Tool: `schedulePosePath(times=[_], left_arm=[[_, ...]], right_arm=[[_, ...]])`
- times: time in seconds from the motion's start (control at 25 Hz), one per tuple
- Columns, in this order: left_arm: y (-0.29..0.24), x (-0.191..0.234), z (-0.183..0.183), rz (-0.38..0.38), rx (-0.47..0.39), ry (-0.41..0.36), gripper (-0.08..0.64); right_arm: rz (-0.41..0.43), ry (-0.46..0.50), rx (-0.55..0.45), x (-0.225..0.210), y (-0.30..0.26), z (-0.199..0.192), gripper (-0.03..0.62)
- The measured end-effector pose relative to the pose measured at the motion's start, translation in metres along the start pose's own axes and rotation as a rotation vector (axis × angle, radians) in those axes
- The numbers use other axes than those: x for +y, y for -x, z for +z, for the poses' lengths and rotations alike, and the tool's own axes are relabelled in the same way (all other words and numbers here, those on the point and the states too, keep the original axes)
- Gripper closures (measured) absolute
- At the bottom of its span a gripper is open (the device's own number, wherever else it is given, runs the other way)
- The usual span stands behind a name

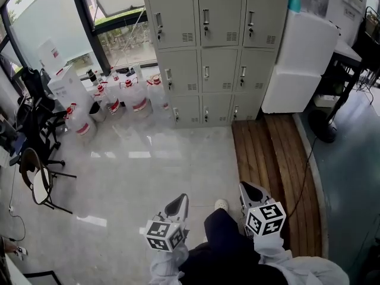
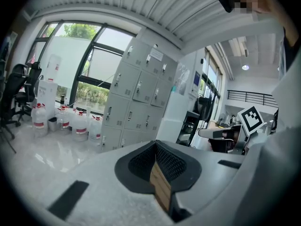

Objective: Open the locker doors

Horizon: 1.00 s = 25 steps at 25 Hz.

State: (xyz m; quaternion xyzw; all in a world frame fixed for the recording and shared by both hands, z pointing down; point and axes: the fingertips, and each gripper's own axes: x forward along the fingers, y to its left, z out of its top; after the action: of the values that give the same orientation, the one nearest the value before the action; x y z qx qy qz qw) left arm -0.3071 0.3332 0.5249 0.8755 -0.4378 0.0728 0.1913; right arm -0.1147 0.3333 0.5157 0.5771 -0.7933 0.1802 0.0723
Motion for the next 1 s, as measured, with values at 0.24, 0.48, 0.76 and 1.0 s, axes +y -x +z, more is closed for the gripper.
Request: schedulePosePath(times=[0.24, 0.48, 0.76, 1.0], left_arm=[[-0.035, 0.004, 0.018, -0.007, -0.001, -0.024, 0.551], [-0.075, 0.017, 0.038, 0.005, 0.000, -0.040, 0.551], [-0.124, 0.032, 0.067, 0.018, -0.009, -0.061, 0.551], [-0.162, 0.046, 0.086, 0.039, -0.021, -0.068, 0.551]], right_arm=[[-0.003, -0.016, 0.008, -0.028, -0.030, 0.014, 0.592], [0.006, -0.010, 0.002, -0.054, -0.068, 0.036, 0.592], [0.021, -0.003, -0.001, -0.088, -0.111, 0.062, 0.592], [0.029, 0.014, -0.016, -0.117, -0.145, 0.086, 0.592]])
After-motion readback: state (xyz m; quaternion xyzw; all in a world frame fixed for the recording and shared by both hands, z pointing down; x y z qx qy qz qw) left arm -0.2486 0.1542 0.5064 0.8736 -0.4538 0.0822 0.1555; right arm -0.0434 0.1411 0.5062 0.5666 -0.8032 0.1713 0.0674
